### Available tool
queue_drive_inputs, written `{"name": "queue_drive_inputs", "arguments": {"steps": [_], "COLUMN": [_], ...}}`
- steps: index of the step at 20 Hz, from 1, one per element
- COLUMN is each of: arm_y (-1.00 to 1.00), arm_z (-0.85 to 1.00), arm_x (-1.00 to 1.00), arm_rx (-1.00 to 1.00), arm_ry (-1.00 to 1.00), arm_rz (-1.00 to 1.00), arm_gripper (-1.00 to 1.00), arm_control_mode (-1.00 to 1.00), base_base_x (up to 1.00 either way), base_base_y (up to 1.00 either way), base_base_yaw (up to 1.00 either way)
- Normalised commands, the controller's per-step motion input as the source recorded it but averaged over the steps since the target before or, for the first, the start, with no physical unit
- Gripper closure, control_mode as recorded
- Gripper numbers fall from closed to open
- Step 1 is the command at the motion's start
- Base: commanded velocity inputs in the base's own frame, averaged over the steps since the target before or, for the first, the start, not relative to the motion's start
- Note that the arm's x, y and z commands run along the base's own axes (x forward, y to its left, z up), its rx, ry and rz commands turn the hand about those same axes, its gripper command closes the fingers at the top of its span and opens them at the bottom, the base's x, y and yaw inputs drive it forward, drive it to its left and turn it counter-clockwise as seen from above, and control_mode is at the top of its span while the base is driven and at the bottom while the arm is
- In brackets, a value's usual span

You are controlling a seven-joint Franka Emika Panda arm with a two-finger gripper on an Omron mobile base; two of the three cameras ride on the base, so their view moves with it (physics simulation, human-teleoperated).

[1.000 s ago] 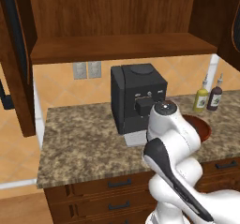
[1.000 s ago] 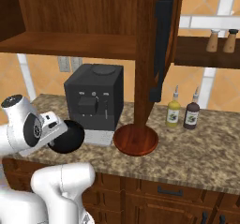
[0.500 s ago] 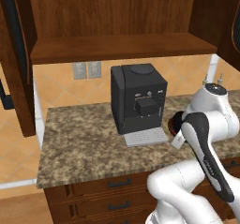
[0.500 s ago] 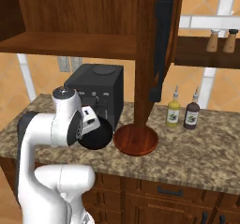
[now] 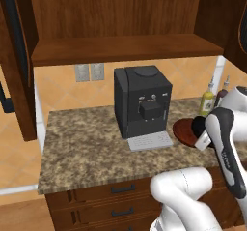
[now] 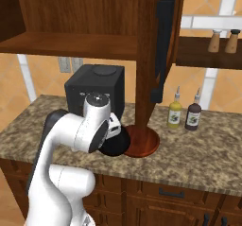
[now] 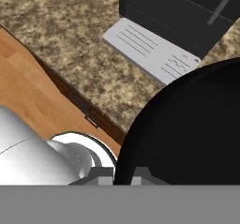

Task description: Pick up the bowls on the counter and stack them on top of one another in the open cabinet. Place the smaller bowl on top of the larger bowl.

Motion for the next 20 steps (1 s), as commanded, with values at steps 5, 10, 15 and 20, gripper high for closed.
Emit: {"name": "queue_drive_inputs", "arguments": {"steps": [5, 10, 15, 20], "arm_y": [0.00, -0.16, -0.34, -0.14], "arm_z": [0.08, -0.02, -0.18, -0.38], "arm_x": [0.44, 0.45, 0.26, 0.34], "arm_rx": [-0.04, -0.01, 0.00, 0.00], "arm_ry": [0.17, 0.11, 0.00, 0.00], "arm_rz": [0.00, 0.00, 0.00, 0.00], "arm_gripper": [1.00, 1.00, 1.00, 1.00], "arm_control_mode": [-1.00, -1.00, -1.00, -1.00], "base_base_x": [0.00, 0.00, 0.00, 0.00], "base_base_y": [0.00, 0.00, 0.00, 0.00], "base_base_yaw": [0.00, 0.00, 0.00, 0.00]}}
